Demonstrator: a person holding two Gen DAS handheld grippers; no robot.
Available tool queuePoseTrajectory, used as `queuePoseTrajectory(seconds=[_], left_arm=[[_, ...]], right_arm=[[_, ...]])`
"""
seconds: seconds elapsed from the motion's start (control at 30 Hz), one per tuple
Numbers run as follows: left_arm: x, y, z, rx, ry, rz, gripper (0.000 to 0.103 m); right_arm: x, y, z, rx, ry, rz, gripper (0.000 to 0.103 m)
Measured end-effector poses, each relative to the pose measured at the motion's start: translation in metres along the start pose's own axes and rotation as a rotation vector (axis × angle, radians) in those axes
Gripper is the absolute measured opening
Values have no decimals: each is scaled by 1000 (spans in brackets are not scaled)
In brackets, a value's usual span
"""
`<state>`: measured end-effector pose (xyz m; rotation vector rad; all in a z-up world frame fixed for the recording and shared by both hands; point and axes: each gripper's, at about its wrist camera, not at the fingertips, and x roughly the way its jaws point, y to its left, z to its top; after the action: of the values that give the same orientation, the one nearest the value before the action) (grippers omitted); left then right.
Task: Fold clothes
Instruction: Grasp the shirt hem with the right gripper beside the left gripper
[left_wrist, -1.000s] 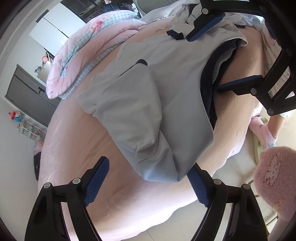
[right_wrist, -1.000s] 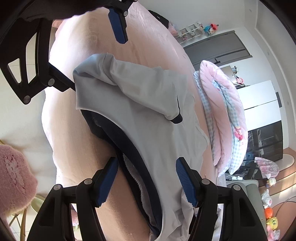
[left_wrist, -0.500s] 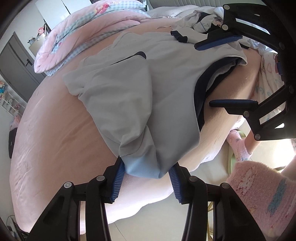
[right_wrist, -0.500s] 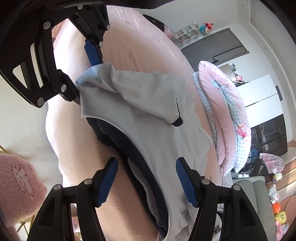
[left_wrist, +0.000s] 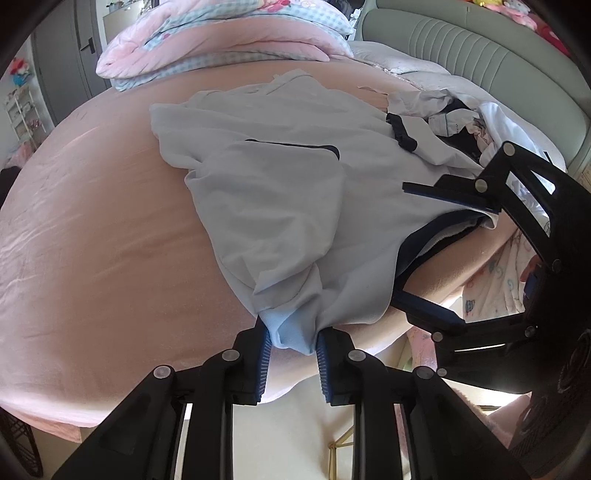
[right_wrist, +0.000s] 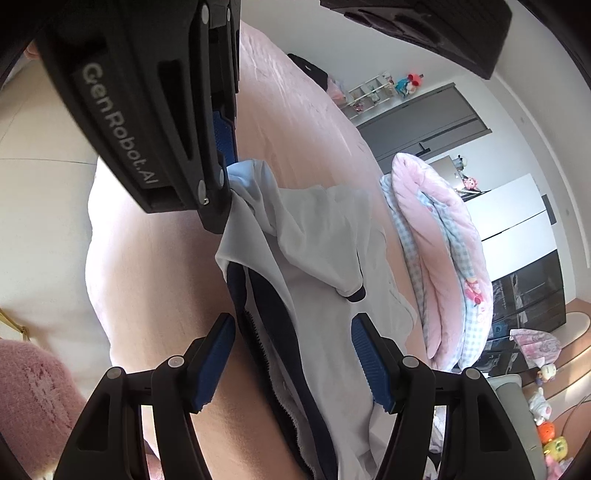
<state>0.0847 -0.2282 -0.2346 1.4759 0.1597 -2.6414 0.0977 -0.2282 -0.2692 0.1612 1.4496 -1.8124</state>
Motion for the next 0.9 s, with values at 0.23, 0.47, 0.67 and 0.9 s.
queuePoseTrajectory(seconds=[0.23, 0.47, 0.67, 0.9], left_arm=[[-9, 6, 8, -6, -15, -25, 19], [-13, 8, 10, 26, -14, -36, 19], [-13, 13, 8, 42, -8, -34, 19], [-11, 15, 7, 56, 26, -33, 22]], right_arm=[[0, 13, 10, -140, -115, -158, 65], [16, 26, 14, -298, -158, -229, 68], [30, 31, 15, -360, -182, -218, 69], [42, 22, 21, -294, -151, -118, 54]])
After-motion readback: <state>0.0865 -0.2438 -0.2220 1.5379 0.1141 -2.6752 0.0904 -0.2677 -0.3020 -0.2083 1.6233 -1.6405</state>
